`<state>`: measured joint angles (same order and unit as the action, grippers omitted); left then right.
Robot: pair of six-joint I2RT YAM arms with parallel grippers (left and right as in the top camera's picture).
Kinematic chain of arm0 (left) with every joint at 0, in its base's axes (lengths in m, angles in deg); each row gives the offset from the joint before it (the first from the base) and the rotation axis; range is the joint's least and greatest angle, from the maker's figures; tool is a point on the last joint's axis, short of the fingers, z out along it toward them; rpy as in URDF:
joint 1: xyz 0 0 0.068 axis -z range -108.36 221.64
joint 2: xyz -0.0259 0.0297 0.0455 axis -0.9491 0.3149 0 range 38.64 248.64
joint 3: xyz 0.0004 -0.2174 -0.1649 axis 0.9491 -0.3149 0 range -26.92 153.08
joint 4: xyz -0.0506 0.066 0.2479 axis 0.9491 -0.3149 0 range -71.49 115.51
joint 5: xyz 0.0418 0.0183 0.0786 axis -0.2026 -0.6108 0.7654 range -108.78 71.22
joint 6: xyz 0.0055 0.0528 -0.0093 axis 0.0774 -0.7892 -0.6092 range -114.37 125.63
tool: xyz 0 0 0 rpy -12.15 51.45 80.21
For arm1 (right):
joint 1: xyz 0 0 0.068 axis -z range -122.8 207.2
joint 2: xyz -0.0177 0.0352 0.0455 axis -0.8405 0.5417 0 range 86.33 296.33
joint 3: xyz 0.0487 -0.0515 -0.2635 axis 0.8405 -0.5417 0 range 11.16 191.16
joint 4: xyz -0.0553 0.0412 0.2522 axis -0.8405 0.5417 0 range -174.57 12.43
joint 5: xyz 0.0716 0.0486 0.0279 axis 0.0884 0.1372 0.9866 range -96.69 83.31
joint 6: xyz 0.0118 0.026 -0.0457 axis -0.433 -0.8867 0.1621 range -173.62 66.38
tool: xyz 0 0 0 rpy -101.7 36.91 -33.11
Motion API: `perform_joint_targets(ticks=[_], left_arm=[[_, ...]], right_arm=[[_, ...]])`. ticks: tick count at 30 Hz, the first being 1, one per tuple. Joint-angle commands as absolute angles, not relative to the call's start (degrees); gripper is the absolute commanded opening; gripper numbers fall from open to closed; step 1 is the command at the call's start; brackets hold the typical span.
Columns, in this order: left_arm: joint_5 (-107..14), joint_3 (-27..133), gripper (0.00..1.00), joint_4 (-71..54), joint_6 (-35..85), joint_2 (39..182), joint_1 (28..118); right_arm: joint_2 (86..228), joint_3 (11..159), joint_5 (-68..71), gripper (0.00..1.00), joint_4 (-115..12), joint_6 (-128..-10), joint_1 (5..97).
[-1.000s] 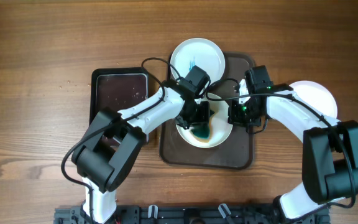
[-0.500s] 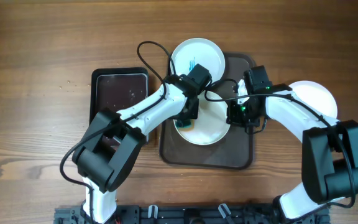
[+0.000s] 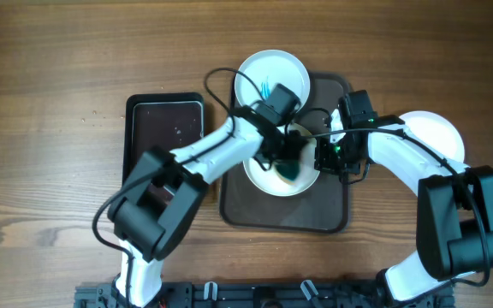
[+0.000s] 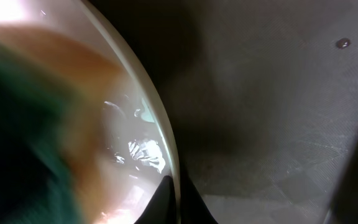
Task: Clean dirty plates on tray and stack at the side
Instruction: 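Scrub the held plate with the sponge in left gripper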
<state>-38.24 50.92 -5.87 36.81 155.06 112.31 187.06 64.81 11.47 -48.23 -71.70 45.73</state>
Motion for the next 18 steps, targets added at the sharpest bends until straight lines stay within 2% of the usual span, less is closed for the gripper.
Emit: perform_joint_targets(ticks=[1,4,13,18], left_arm=[[-43.05,50.99,0.04,-5.3,38.34,156.18,114.76],[-39.82,50.99,0.04,-6.96,38.31,156.57,114.04],[-10.31,51.03,0.04,-20.23,37.33,156.31,108.44],[-2.18,53.35,0.04,-25.54,37.7,155.85,106.6]], right_arm=[[188.5,63.3,6.83,0.04,-47.69,-70.11,45.73],[188.5,63.3,6.81,0.04,-47.58,-70.13,45.73],[188.5,63.3,6.81,0.04,-47.6,-70.04,45.73],[188.5,63.3,6.81,0.04,-47.6,-70.06,45.73]])
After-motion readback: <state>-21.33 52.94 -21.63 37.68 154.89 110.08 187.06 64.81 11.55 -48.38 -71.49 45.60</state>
